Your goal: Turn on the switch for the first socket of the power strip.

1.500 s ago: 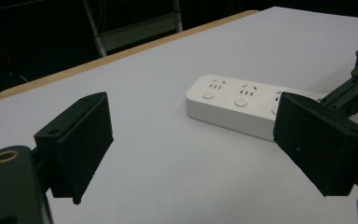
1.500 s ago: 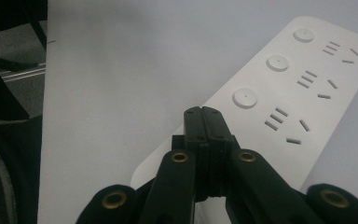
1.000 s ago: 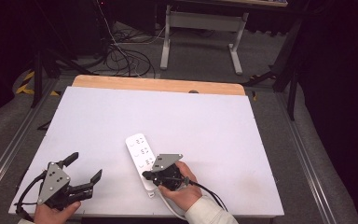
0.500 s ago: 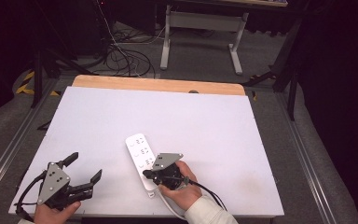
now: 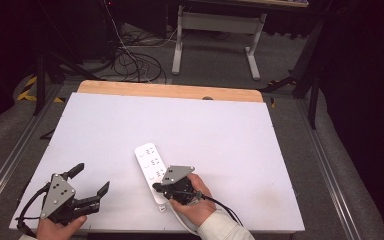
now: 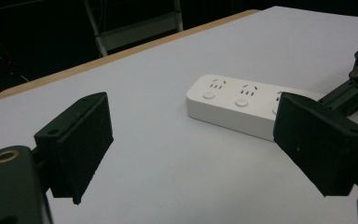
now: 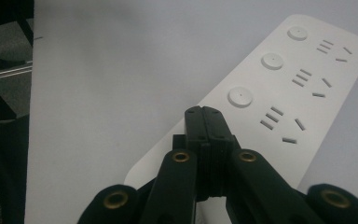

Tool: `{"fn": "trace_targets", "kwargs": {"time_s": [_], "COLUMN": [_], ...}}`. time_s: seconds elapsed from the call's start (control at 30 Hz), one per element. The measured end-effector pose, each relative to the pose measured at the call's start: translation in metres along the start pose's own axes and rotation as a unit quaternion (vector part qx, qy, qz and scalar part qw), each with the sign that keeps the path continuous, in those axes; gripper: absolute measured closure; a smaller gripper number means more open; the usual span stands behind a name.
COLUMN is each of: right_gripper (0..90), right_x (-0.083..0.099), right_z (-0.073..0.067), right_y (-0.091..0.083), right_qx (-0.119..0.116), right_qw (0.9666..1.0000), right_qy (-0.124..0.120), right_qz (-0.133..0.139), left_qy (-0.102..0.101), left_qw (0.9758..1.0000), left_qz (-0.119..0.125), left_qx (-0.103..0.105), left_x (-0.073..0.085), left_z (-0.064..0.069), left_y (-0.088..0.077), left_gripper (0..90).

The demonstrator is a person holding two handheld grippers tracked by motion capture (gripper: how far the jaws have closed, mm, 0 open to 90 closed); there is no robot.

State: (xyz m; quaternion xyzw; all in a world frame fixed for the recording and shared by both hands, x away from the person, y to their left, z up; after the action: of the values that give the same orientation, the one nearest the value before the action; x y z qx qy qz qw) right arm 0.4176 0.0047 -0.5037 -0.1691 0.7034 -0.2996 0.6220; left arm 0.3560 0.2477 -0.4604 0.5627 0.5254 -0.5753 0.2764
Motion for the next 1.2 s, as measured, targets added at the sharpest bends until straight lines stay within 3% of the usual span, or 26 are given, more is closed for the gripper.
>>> {"fn": "trace_targets", "kwargs": {"time_s": [0.1, 0.17, 0.23, 0.27, 0.37, 0.87, 0.93, 1.07, 1.2], "right_gripper": [90.0, 90.0, 90.0, 90.0, 90.0, 90.0, 82.4, 58.4, 49.4], "right_x": [0.001, -0.001, -0.002, -0.004, -0.013, -0.026, -0.026, -0.028, -0.031], "right_z": [0.001, -0.001, -0.005, -0.007, -0.01, -0.016, -0.016, -0.015, -0.015], "right_y": [-0.001, -0.001, -0.002, -0.004, -0.013, -0.035, -0.037, -0.037, -0.043], "right_qx": [-0.005, 0.006, 0.002, -0.006, 0.007, 0.005, 0.001, -0.011, -0.007], "right_qw": [0.9999, 0.9999, 0.9999, 0.9997, 0.9986, 0.9973, 0.9973, 0.9964, 0.9949], "right_qy": [0.009, -0.006, -0.012, -0.013, -0.033, -0.034, -0.034, -0.035, -0.039], "right_qz": [0.005, 0.008, 0.008, 0.02, 0.04, 0.064, 0.065, 0.077, 0.092], "left_qy": [-0.001, -0.004, -0.003, -0.003, -0.004, -0.004, -0.004, -0.004, -0.004], "left_qw": [1.0, 1.0, 1.0, 1.0, 1.0, 1.0, 1.0, 1.0, 1.0], "left_qz": [0.0, 0.001, 0.001, 0.001, -0.002, -0.001, -0.001, -0.001, -0.002], "left_qx": [0.001, 0.001, 0.001, 0.0, 0.001, 0.001, 0.001, 0.0, 0.0], "left_x": [0.0, 0.0, 0.0, 0.0, 0.001, 0.0, 0.0, 0.0, 0.001], "left_z": [0.0, 0.0, -0.001, -0.001, -0.001, 0.0, 0.0, 0.0, 0.0], "left_y": [0.0, 0.0, 0.0, 0.001, 0.001, 0.001, 0.001, 0.001, 0.001], "left_gripper": [12.5, 12.6, 12.6, 12.5, 12.6, 12.5, 12.6, 12.5, 12.6]}}
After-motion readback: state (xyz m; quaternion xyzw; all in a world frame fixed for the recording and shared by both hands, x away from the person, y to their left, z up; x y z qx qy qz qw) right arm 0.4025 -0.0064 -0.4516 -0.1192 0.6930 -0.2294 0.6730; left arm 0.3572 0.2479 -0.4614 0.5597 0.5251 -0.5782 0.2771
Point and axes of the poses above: each handheld gripper's, and its own axes: y roughly forward along the jaws, x roughly out of its underside, z roughly to its right, the point moved 5 cm from there along y, roughly forward along the jaws, and after that the axes turned 8 degrees about -x, right-handed, at the moved point
